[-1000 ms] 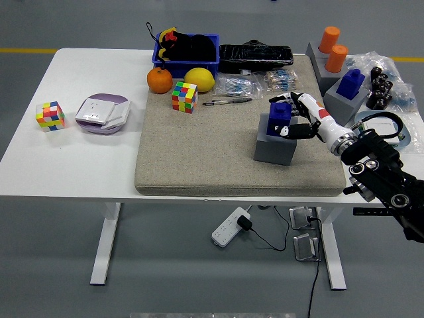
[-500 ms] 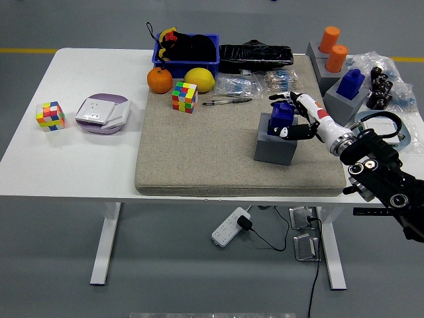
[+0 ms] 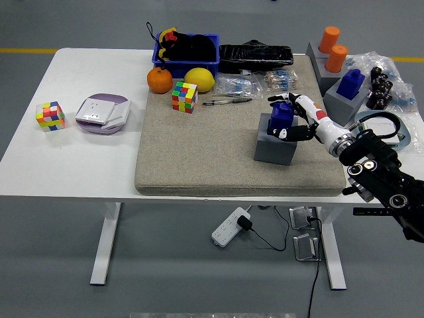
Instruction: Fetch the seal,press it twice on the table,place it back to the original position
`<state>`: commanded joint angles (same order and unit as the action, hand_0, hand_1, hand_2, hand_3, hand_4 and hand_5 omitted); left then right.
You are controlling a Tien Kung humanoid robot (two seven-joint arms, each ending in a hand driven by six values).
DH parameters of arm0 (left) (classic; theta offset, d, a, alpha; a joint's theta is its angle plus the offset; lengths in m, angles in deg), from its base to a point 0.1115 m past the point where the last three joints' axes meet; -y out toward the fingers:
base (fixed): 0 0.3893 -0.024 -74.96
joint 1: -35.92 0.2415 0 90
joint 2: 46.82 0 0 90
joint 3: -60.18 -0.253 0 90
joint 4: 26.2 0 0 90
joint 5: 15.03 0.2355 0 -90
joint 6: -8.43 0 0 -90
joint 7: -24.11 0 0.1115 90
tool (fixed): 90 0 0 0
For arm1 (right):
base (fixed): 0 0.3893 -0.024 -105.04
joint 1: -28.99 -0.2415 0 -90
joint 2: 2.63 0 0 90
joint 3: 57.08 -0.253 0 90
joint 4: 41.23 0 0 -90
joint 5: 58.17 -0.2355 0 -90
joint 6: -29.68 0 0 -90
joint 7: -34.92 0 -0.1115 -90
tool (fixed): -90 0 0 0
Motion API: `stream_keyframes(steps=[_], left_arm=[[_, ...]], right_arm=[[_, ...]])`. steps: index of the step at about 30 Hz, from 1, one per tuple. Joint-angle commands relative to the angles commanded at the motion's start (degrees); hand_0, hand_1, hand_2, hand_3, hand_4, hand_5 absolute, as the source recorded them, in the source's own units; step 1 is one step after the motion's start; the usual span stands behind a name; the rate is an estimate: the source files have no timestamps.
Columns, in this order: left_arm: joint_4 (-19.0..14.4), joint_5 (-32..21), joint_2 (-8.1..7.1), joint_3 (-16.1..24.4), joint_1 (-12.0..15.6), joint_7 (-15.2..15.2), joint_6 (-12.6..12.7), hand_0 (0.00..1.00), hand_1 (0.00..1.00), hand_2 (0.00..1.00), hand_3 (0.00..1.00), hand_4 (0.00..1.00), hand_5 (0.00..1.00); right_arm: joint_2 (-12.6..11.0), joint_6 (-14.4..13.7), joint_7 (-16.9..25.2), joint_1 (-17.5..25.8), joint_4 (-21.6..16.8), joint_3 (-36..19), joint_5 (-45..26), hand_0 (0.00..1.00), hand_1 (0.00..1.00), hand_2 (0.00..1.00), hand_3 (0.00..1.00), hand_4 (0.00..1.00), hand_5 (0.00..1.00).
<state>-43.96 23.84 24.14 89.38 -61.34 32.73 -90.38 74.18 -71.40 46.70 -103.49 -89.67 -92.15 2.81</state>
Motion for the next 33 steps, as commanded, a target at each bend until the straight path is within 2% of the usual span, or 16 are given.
stream_keyframes(steps=[1,2,7,8,13,14,19,20,33], left_arm=[[0.00,-0.01,-0.02,-0.04,0.01,0.01,-0.02,0.821,0.798,0.766,0.814,0.763,0.296],[0.00,-0.01,-0.03,-0.07,0.02,0.03,-0.03,0.821,0.798,0.766,0.814,0.762,0.296],[-0.02,-0.03,-0.11,-0.19,0.12,0.04,-0.04,0.821,0.798,0.766,0.814,0.762,0.296],[-0.03,-0.02,-0.13,-0.18,0.12,0.04,-0.04,0.821,0.798,0.766,0.814,0.762,0.296],[-0.07,-0.02,-0.23,-0.29,0.04,0.04,-0.04,0.821,0.798,0.766,0.814,0.762,0.296],[-0.06,-0.03,-0.26,-0.31,0.04,0.05,-0.04,0.821,0.798,0.766,0.814,0.762,0.297],[-0.04,-0.03,-0.34,-0.36,0.15,0.07,-0.04,0.821,0.798,0.766,0.814,0.762,0.297],[-0.03,-0.03,-0.34,-0.37,0.19,0.08,-0.05,0.821,0.797,0.766,0.814,0.762,0.298],[-0.02,0.05,-0.32,-0.14,0.48,0.01,-0.01,0.821,0.797,0.766,0.814,0.761,0.297]], right_arm=[[-0.01,-0.28,0.08,-0.02,-0.03,0.05,0.13,0.815,0.834,0.825,0.848,0.894,0.002],[0.00,-0.44,0.10,-0.02,-0.05,0.05,0.21,0.901,0.916,0.884,0.914,0.998,0.002],[-0.01,-0.88,-0.08,-0.05,-0.10,0.17,0.64,0.901,0.916,0.884,0.914,0.998,0.002],[0.00,-0.94,-0.11,-0.08,-0.10,0.20,0.70,0.962,0.948,0.928,0.953,0.998,0.072],[-0.13,-0.86,-0.30,-0.14,-0.32,0.01,1.26,0.962,0.948,0.928,0.953,0.998,0.072],[-0.21,-0.99,-0.24,-0.12,-0.43,-0.11,1.38,0.998,0.977,0.957,0.987,0.998,0.165],[-0.74,-1.21,-0.31,0.20,-1.24,-1.24,1.72,0.998,0.977,0.957,0.987,0.998,0.165],[-0.86,-1.18,-0.43,0.26,-1.39,-1.52,1.87,0.998,0.998,0.980,0.998,0.998,0.297],[-3.51,1.28,-4.05,2.29,-4.60,-7.02,6.35,0.998,0.998,0.998,0.998,0.998,0.329]])
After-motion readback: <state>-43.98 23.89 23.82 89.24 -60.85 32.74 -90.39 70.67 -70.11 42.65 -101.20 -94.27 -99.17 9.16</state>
